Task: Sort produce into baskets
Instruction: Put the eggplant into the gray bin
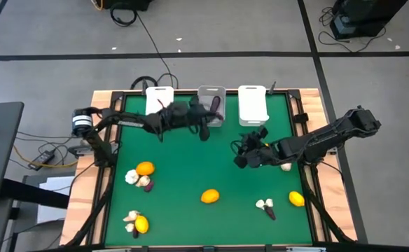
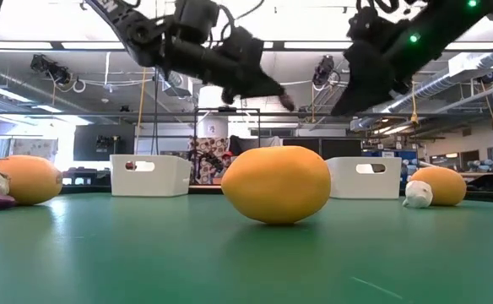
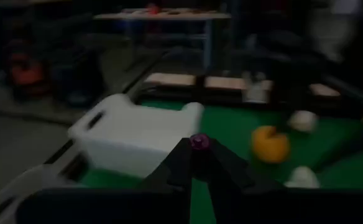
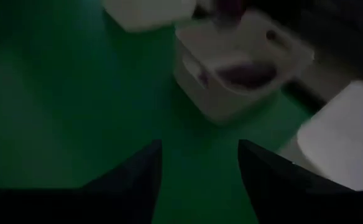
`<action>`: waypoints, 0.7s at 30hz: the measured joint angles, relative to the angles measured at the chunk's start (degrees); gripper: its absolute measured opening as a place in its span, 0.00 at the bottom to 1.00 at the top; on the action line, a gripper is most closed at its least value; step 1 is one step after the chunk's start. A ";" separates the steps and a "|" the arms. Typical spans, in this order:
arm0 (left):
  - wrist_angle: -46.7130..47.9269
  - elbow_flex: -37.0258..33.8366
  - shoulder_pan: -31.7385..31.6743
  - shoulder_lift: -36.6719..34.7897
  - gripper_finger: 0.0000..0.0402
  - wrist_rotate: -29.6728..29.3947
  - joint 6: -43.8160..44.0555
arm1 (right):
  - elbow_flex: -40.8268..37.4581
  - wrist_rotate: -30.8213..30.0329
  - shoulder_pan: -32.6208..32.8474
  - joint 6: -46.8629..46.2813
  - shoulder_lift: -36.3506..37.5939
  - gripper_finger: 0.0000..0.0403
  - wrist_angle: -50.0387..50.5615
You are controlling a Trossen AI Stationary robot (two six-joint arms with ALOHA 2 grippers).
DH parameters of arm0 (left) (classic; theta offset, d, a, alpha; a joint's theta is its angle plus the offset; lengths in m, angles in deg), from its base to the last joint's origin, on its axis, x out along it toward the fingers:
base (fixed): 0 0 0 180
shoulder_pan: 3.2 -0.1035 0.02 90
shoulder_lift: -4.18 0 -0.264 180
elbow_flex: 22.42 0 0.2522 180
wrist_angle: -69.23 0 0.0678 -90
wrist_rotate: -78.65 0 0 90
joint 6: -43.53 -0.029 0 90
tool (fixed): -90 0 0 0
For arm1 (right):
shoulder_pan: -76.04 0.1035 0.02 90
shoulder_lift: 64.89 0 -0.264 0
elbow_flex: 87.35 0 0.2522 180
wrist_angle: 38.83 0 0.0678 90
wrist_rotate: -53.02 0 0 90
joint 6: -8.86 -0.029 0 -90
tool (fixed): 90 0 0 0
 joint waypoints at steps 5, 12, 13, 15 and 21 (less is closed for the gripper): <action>7.27 0.06 -6.88 -0.07 0.10 -0.37 0.54 | 0.15 0.03 -0.35 -2.18 0.09 0.55 0.58; 10.58 0.08 -9.61 -0.09 0.17 -1.85 1.80 | 0.15 0.61 -0.40 -0.81 0.09 0.54 0.36; 10.61 0.08 -9.57 -0.09 0.20 -1.93 1.80 | 0.15 0.16 -0.41 -0.47 0.09 0.54 0.37; 10.66 0.08 -9.37 -0.09 0.27 -2.13 1.76 | 0.15 -0.22 -0.41 0.40 0.10 0.54 0.30; 10.76 0.08 -9.47 -0.09 0.48 -2.87 1.56 | 0.15 0.02 -0.44 0.77 0.11 0.54 0.11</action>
